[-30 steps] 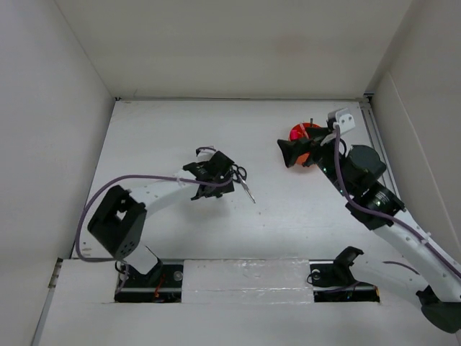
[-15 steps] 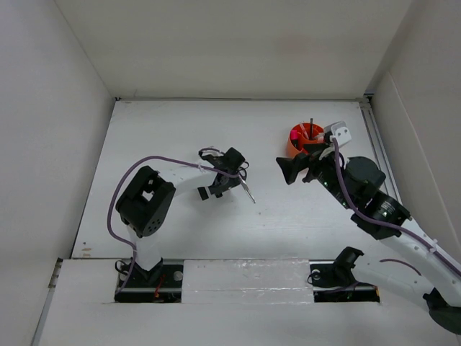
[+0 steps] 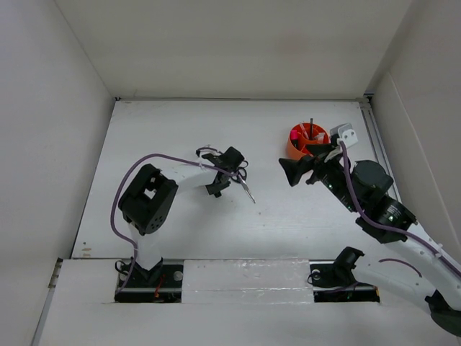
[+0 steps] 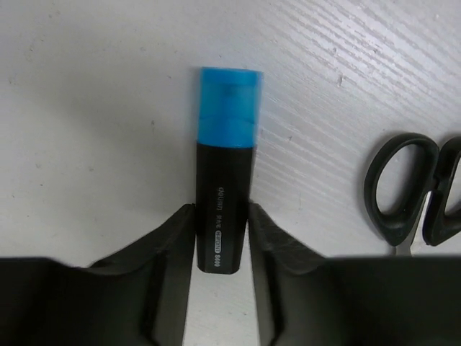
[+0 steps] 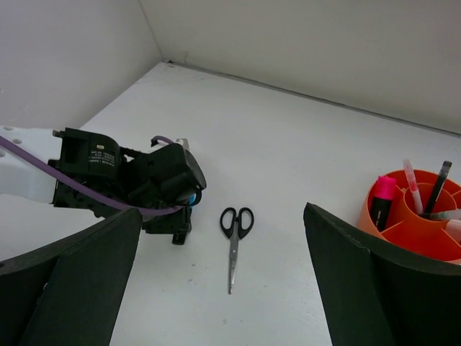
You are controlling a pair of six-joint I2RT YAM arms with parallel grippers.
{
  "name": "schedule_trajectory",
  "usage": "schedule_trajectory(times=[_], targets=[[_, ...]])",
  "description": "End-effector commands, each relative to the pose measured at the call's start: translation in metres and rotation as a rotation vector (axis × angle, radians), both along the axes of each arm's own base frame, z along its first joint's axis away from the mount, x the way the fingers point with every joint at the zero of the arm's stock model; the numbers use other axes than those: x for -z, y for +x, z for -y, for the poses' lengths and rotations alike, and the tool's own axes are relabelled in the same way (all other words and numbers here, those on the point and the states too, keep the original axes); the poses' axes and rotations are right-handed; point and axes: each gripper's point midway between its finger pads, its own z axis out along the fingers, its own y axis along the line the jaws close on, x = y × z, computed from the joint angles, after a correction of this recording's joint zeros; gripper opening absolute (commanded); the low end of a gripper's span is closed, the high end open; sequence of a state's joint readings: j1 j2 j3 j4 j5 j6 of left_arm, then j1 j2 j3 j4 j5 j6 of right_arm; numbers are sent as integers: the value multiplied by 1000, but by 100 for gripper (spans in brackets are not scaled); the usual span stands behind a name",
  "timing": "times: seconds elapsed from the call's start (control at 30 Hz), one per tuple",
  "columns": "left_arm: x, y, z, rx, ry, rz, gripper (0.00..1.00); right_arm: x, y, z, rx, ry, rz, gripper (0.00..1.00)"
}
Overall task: Sort the stationery into containers
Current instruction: Pick up the pen from the center of the board.
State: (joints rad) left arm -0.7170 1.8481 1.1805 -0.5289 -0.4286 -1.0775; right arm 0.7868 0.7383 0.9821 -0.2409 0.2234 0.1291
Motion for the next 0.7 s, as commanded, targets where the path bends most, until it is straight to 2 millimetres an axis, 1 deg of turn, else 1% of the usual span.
schedule_trajectory(times=[0.0, 0.03, 0.07, 0.1, 0.13, 0.17, 0.2, 0.23, 0.27, 0.3, 0.33, 0.37, 0.4, 0.43, 0.47, 0.5, 0.53, 0.57, 0.6, 0.63, 0.67], targets=[[33, -17, -13, -35, 14, -83, 21, -10, -7, -3, -29, 32, 22, 100], [38, -25, -17, -33, 18, -108, 14, -10, -7, -3, -29, 32, 22, 100], [40, -20, -17, -31, 7, -92, 5, -10, -6, -2, -20, 40, 17, 100], [44, -23, -13, -14, -15, -109, 0, -10, -4, 0, 0, 48, 12, 100], [47, -28, -18, -21, -23, -119, 0, -10, -4, 1, 10, 56, 7, 100], [41, -21, -11, 12, -61, -78, 0, -10, -3, 2, 23, 84, -10, 100], [38, -22, -5, 46, -100, -68, 0, -7, 6, 13, 91, 90, -36, 100], [32, -22, -2, 73, -124, -48, 0, -5, 9, 17, 110, 100, -52, 100], [18, -27, 3, 117, -148, -7, 0, -1, 13, 17, 116, 103, -70, 100], [9, -28, 8, 175, -152, 20, 0, 3, 18, 15, 114, 114, -93, 100], [-5, -24, 9, 196, -137, 70, 0, 3, 18, 9, 73, 126, -100, 100], [-16, -27, 12, 227, -124, 100, 0, 9, 27, 13, 84, 130, -111, 100], [-38, -35, 18, 277, -124, 143, 0, 15, 32, 9, 68, 131, -127, 100], [-49, -37, 15, 307, -91, 177, 0, 9, 33, 2, 18, 166, -128, 99], [-59, -40, 17, 330, -87, 203, 0, 15, 42, 7, 29, 173, -142, 99], [-80, -47, 23, 366, -114, 256, 0, 21, 45, 4, 4, 181, -157, 97], [-87, -52, 25, 396, -125, 276, 0, 18, 51, -3, -25, 216, -148, 97], [-96, -56, 27, 445, -125, 304, 0, 20, 50, -13, -91, 226, -156, 97], [-98, -69, 33, 502, -135, 319, 0, 23, 53, -16, -110, 233, -162, 96], [-121, -74, 39, 533, -189, 392, 0, 34, 61, -24, -129, 220, -189, 96], [-129, -80, 43, 567, -208, 423, 0, 37, 65, -30, -142, 230, -203, 95]])
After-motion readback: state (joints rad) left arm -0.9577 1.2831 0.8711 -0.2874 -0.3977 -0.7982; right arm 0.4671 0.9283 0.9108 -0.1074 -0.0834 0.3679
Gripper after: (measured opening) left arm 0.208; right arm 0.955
